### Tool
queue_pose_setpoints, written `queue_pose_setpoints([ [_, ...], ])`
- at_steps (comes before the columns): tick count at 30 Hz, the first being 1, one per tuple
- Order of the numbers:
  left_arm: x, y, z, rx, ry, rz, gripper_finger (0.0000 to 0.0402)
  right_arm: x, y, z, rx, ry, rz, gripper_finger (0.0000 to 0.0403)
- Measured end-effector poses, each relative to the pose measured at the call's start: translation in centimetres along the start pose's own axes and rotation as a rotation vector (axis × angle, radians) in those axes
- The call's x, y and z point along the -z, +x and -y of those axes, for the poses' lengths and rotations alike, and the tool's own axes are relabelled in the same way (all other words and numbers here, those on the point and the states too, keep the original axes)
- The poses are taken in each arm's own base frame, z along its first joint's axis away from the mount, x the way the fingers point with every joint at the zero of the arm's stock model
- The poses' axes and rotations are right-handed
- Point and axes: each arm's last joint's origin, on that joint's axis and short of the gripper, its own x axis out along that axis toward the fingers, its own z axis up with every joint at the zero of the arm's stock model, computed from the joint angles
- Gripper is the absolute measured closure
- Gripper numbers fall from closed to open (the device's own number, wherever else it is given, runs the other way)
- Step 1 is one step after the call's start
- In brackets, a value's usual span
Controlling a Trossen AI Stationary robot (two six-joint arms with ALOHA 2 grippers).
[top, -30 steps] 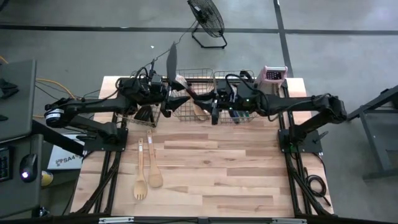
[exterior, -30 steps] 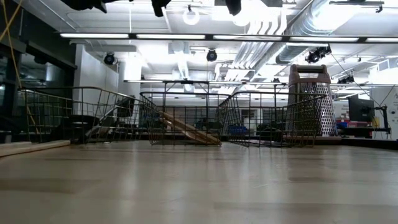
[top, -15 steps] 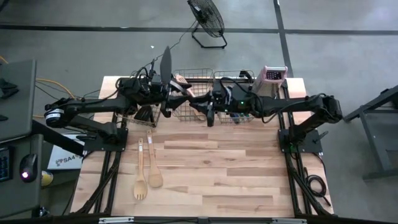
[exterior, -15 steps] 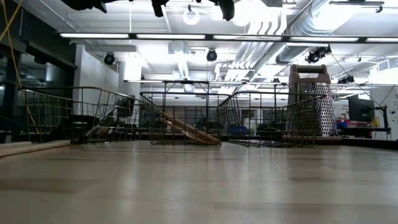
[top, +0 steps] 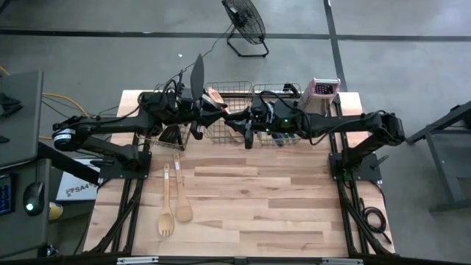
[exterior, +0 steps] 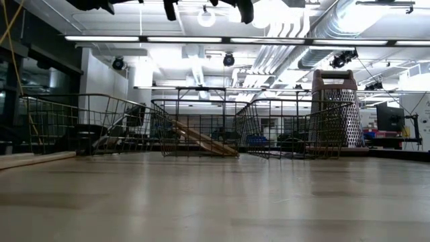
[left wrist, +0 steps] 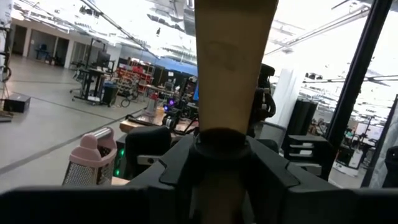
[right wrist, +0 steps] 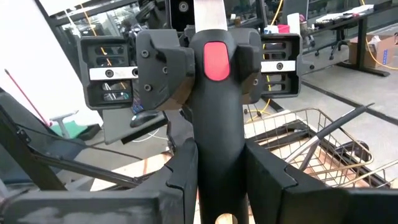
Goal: Pick & Place Kitchen Items
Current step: Put the black spatula into the left wire basket
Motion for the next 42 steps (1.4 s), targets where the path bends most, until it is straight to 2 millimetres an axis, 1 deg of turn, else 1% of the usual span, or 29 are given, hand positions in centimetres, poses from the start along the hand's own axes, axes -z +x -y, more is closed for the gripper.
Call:
queue_pose_setpoints([
  [5,0.0,0.0,0.0,0.0,0.008,-0.002,0.0294,0.1,0.0,-0.1,0.002,-0.035,-0.003,0.0308],
  [6,0.0,0.0,0.0,0.0,0.008,-0.003,0.0294,0.1,0.0,-0.2,0.01,-0.037,-0.006,0.0299],
  [12,0.3,0.0,-0.1,-0.011,0.002,-0.022,0.0294,0.4,-0.1,-0.7,0.042,-0.045,-0.002,0.0169],
  [14,0.4,0.0,-0.1,-0.014,0.0,-0.029,0.0294,0.4,-0.1,-0.9,0.039,-0.046,-0.007,0.0142],
  [17,0.5,0.0,-0.2,-0.028,-0.004,-0.036,0.0294,0.5,-0.2,-1.0,0.04,-0.048,-0.022,0.012],
  [21,0.5,-0.1,-0.3,-0.078,-0.006,-0.036,0.0294,0.6,-0.8,-1.0,0.059,-0.055,-0.08,0.0113],
  [26,0.4,-0.8,-0.6,-0.223,-0.008,-0.067,0.0294,0.7,-2.1,-0.4,0.119,-0.076,-0.182,0.0117],
  [31,0.1,-2.1,-0.7,-0.41,-0.001,-0.118,0.0294,0.9,-3.3,0.5,0.219,-0.088,-0.273,0.0117],
  [33,0.0,-2.7,-0.7,-0.483,0.007,-0.135,0.0294,0.8,-4.1,0.7,0.249,-0.094,-0.321,0.0117],
  [38,-0.2,-4.3,-0.7,-0.647,0.032,-0.19,0.0294,1.3,-5.1,0.9,0.273,-0.107,-0.42,0.0117],
  [42,0.2,-5.3,-0.8,-0.766,0.03,-0.257,0.0294,1.5,-5.7,1.0,0.284,-0.114,-0.47,0.0117],
])
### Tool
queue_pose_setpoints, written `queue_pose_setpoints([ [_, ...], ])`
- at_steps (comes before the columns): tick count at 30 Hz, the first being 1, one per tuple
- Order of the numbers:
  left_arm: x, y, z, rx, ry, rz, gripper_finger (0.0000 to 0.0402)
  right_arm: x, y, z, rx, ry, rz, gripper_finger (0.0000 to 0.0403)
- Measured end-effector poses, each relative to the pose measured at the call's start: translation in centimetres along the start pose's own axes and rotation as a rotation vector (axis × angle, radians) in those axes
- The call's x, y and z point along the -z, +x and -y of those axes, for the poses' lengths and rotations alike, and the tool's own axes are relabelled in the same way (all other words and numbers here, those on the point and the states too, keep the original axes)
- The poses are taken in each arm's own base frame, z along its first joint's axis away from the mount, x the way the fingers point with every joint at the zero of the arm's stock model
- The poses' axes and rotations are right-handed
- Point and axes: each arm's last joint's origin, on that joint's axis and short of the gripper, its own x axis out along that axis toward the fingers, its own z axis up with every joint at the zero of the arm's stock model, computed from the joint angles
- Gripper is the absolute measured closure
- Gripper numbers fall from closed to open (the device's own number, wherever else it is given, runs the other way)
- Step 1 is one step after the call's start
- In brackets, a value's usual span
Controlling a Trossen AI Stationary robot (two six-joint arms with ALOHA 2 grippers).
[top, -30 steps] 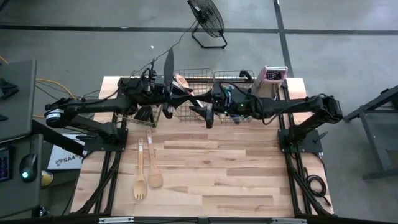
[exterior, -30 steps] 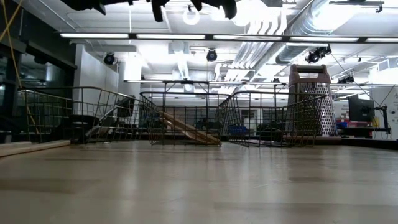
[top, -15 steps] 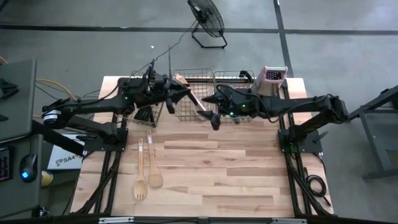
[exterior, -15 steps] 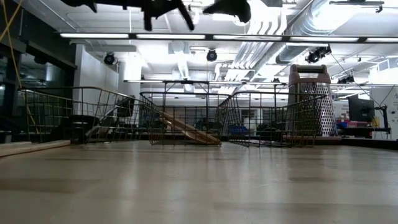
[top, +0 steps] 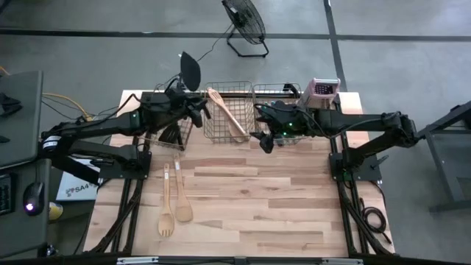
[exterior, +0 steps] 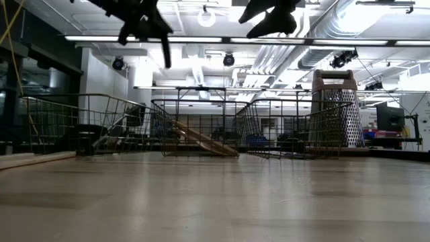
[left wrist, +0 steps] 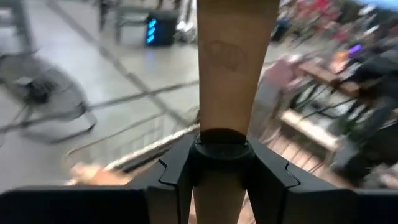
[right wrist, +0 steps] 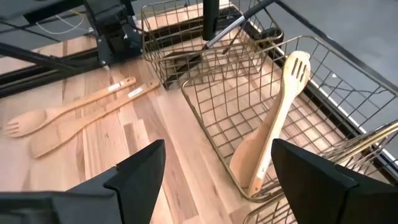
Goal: Pick & Place Kitchen Items
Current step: Put the black spatula into the left wire basket
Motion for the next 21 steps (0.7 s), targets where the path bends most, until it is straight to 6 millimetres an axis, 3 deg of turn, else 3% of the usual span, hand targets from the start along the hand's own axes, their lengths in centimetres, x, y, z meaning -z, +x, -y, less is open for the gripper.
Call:
queue_pose_setpoints([
  [13,3.3,-1.1,-2.6,-0.467,-0.125,-0.171,0.0294,0.1,0.0,0.0,-0.002,-0.001,-0.011,0.0117],
  [21,4.4,-2.1,-3.7,-0.625,-0.145,-0.221,0.0294,0.1,0.0,0.0,-0.002,0.001,-0.01,0.0117],
])
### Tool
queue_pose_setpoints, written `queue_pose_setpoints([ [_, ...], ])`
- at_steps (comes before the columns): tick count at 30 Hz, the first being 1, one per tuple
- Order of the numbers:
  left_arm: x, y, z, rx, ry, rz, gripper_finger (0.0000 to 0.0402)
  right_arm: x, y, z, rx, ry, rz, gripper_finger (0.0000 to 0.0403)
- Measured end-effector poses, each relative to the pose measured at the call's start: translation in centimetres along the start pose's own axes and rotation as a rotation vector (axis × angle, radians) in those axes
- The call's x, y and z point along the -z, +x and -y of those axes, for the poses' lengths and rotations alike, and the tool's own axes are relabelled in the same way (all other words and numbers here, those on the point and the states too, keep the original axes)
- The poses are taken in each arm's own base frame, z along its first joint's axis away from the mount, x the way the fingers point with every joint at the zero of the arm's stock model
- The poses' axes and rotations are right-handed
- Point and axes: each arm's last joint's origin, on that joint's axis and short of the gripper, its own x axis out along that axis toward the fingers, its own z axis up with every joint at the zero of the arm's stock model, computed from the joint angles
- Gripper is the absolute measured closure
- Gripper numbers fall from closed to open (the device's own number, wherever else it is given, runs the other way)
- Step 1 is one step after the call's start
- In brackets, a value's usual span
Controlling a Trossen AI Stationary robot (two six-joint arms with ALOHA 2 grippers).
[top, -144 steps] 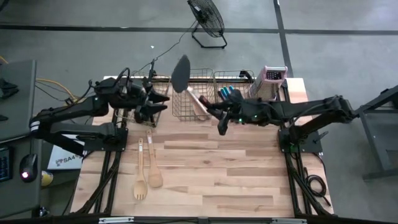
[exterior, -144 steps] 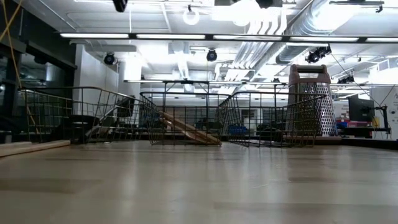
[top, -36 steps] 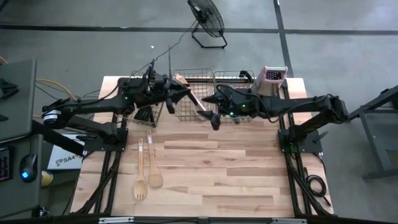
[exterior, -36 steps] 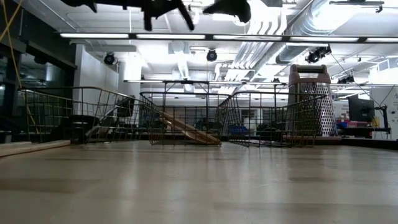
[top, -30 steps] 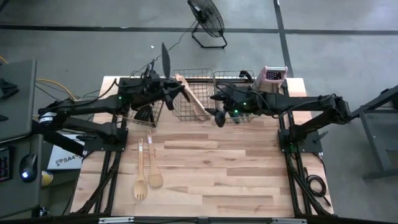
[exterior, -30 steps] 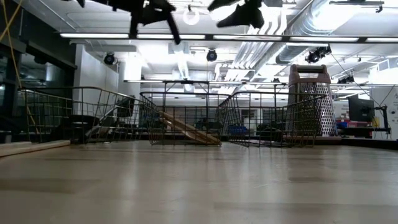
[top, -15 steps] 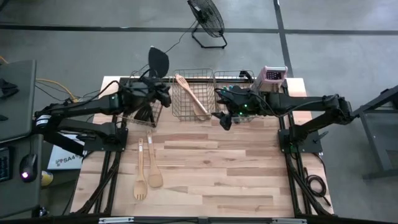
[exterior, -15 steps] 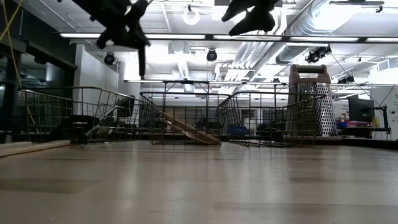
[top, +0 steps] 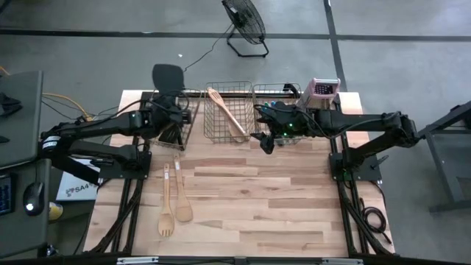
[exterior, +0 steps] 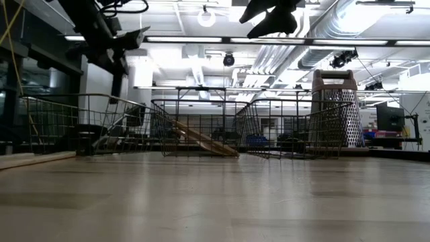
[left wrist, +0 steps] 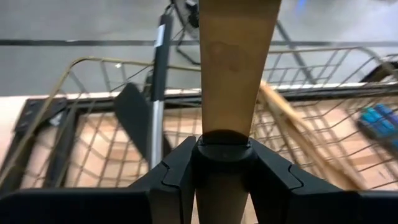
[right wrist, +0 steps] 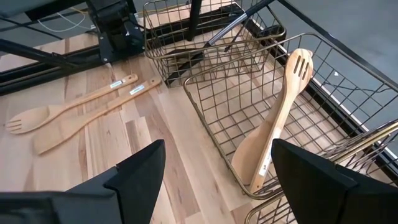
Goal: Pick & Place Kitchen Items
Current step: Put the black spatula into the left wire basket
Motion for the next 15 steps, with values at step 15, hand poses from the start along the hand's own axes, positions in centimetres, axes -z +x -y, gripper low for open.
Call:
queue_pose_setpoints([
  [15,-1.6,3.3,-3.3,-0.004,-0.066,-0.304,0.0294,0.0,0.0,0.0,0.0,0.001,0.0,0.0117],
])
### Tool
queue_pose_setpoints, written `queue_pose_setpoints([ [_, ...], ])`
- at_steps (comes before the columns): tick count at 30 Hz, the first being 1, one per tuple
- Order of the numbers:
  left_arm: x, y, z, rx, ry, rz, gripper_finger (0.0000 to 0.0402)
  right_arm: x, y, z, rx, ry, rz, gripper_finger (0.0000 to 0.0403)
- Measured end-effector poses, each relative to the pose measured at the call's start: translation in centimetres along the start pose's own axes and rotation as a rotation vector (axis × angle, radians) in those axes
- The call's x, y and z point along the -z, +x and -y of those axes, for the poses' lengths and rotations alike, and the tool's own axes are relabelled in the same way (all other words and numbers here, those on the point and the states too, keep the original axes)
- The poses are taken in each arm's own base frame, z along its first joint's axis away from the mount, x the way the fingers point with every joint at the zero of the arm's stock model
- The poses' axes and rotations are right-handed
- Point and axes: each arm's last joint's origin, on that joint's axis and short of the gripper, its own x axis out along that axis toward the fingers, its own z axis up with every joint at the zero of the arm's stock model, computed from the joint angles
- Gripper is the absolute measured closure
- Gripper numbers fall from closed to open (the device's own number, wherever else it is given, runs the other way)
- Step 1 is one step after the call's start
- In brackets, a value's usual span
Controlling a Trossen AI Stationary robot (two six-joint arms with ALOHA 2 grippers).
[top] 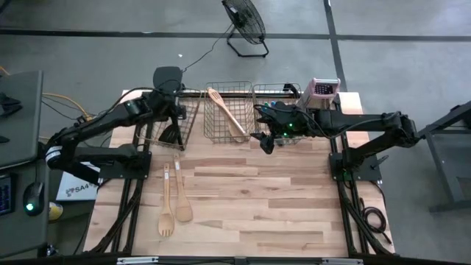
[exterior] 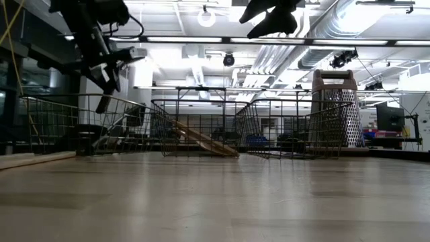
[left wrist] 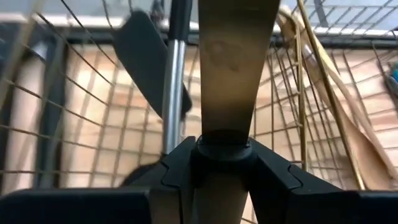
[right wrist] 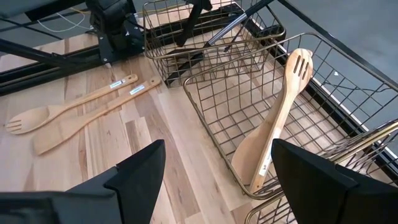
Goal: Pick & Place Kitchen Items
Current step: Put the black spatula into the left wire basket
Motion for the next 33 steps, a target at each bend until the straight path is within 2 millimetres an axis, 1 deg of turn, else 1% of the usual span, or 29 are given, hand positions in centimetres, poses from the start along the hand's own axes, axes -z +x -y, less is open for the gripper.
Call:
queue_pose_setpoints([
  [4,-0.3,0.8,-0.7,0.009,-0.023,-0.064,0.0294,0.0,0.0,0.0,0.0,0.0,0.0,0.0117],
  [7,-0.3,1.4,-0.8,-0.003,-0.027,-0.089,0.0294,0.0,0.0,0.0,0.0,0.0,0.0,0.0117],
  [23,0.3,4.4,0.3,-0.02,0.007,-0.216,0.0294,0.0,0.0,0.0,0.0,0.023,0.0,0.0117],
  [33,0.7,5.7,0.6,-0.04,0.034,-0.277,0.0294,0.0,0.0,0.0,0.0,0.023,0.0,0.0117],
])
